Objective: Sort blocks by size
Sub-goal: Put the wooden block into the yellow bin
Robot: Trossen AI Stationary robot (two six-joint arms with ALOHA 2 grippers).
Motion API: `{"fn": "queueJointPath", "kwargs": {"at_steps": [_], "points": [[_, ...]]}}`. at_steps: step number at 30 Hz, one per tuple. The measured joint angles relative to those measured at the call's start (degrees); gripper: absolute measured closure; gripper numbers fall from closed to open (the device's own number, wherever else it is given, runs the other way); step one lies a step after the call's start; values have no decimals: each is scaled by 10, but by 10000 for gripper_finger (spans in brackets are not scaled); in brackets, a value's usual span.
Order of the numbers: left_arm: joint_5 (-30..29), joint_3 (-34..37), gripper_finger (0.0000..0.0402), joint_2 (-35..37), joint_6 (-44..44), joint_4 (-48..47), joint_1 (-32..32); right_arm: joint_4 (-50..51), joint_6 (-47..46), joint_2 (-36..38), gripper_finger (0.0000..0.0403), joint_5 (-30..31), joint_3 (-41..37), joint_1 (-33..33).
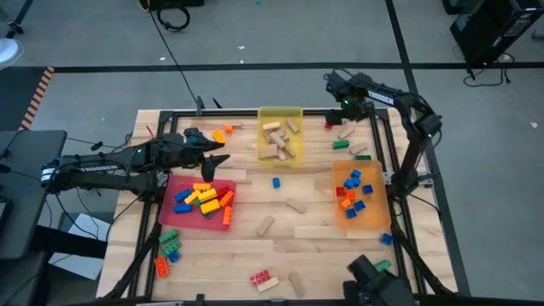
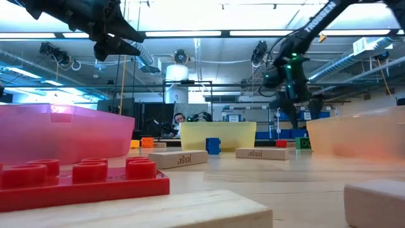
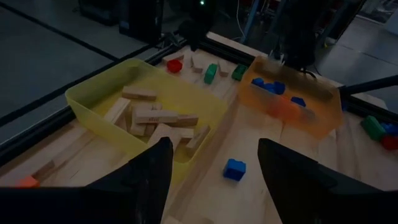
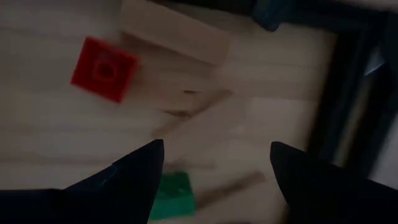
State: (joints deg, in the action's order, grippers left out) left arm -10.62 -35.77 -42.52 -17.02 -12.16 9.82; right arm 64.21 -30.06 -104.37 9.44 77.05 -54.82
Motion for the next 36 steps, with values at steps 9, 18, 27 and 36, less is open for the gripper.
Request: {"fn": "queueJointPath", "kwargs": {"at_steps": [9,18,27,36], "points": [[-22,0,159,0,7,7,4,-114,-154,52,102,1,-118,-16],[-21,0,159,0,17,10,4,-224,-258,52,115,5,-181,-11],[-7,0,159,0,18,3,4,-247,-295,52,130,53,-213,3],[-6,0,159,0,22,2,4,-249,-296,51,159,65,-230,24]]}}
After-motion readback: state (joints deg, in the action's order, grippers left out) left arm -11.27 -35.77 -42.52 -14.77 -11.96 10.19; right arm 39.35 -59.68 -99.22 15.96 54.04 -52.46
